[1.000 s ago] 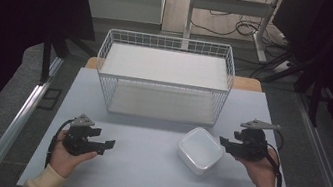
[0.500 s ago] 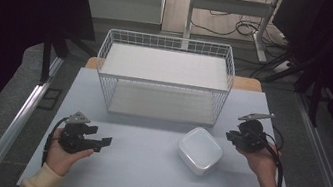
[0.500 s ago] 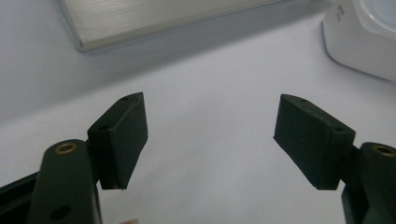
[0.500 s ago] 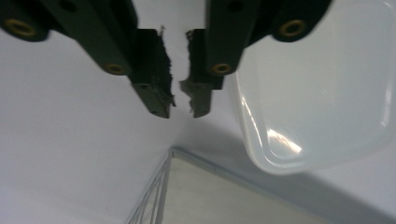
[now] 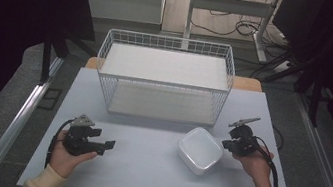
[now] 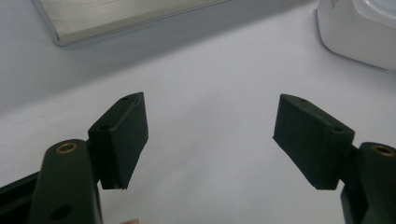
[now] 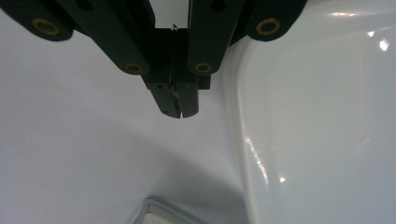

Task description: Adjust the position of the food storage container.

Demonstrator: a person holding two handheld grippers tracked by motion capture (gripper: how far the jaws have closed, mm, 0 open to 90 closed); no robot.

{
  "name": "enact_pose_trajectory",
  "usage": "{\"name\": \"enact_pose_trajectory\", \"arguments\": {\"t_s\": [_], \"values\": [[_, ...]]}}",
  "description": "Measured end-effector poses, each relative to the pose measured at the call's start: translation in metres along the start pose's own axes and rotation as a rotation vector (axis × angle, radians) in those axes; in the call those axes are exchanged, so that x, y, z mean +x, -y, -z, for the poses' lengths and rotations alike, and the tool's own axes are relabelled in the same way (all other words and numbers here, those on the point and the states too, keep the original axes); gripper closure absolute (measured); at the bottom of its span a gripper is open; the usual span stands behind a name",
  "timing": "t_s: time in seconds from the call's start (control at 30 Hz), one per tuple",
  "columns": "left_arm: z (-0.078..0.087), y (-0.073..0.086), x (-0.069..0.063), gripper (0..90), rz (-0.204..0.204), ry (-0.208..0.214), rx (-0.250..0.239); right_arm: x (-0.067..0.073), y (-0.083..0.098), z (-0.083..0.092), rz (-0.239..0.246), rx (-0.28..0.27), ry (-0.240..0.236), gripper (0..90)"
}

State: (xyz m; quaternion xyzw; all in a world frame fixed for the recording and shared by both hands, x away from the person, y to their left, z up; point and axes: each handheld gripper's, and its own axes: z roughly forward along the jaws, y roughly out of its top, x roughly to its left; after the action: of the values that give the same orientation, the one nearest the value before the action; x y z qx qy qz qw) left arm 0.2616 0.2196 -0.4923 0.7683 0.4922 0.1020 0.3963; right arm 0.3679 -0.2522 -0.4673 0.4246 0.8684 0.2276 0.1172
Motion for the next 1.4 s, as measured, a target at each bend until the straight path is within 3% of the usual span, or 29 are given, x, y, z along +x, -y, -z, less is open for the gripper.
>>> {"name": "enact_pose_trajectory", "arguments": {"t_s": [0.17, 0.23, 0.7, 0.93, 1.13, 1.4], "values": [[-0.001, 0.001, -0.001, 25.3, -0.004, 0.001, 0.009, 0.009, 0.001, -0.001, 0.018, 0.014, -0.009, 89.7], [-0.002, 0.001, -0.001, 25.3, -0.005, 0.000, 0.009, 0.015, 0.002, 0.000, 0.025, 0.011, -0.045, 89.7], [-0.004, 0.002, -0.003, 25.4, -0.013, 0.002, 0.022, 0.043, 0.006, 0.004, 0.076, 0.040, -0.115, 89.7], [-0.006, 0.003, -0.004, 25.6, -0.016, 0.004, 0.026, 0.059, 0.006, 0.006, 0.105, 0.037, -0.177, 89.7], [-0.006, 0.003, -0.004, 25.6, -0.018, 0.006, 0.029, 0.078, 0.003, 0.001, 0.142, 0.041, -0.234, 89.7], [-0.007, 0.003, -0.005, 25.6, -0.024, 0.009, 0.032, 0.094, 0.000, -0.007, 0.166, 0.029, -0.259, 89.7]]}}
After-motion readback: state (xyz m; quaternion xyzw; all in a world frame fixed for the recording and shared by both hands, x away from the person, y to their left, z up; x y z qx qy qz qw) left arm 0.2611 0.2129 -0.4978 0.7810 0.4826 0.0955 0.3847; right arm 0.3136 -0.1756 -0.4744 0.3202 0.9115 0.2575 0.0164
